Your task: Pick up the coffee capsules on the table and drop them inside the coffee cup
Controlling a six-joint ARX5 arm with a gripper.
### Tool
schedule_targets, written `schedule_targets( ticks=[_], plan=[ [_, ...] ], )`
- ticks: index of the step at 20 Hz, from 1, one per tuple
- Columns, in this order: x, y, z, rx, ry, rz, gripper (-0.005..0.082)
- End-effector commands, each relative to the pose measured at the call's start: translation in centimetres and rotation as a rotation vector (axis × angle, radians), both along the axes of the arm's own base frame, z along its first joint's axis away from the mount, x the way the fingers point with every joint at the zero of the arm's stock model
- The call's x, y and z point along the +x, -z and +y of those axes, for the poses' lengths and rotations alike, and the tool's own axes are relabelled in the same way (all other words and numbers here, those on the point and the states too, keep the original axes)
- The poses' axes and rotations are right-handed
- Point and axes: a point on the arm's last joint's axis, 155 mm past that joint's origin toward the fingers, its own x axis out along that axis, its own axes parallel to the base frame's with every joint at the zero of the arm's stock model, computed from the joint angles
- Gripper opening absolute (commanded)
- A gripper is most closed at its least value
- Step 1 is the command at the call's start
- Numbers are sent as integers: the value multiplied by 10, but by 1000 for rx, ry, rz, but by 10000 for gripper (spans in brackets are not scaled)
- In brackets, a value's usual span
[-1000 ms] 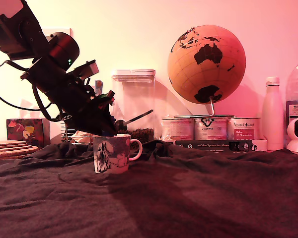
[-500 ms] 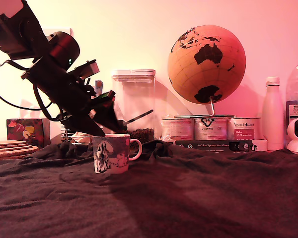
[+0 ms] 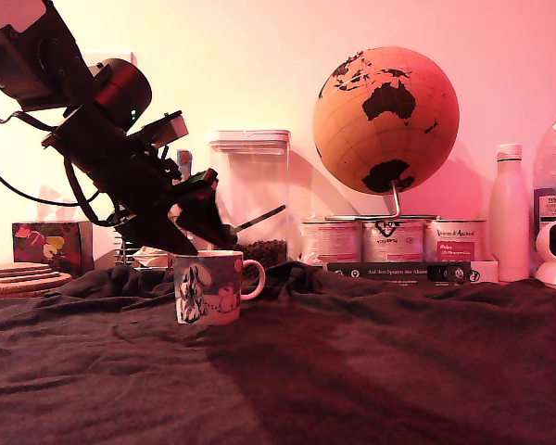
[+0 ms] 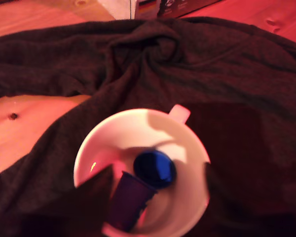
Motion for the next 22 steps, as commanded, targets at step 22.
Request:
schedule_targets(
  ticks=[22],
  plan=[
    [-84, -131, 60, 4, 14, -77, -19]
  ],
)
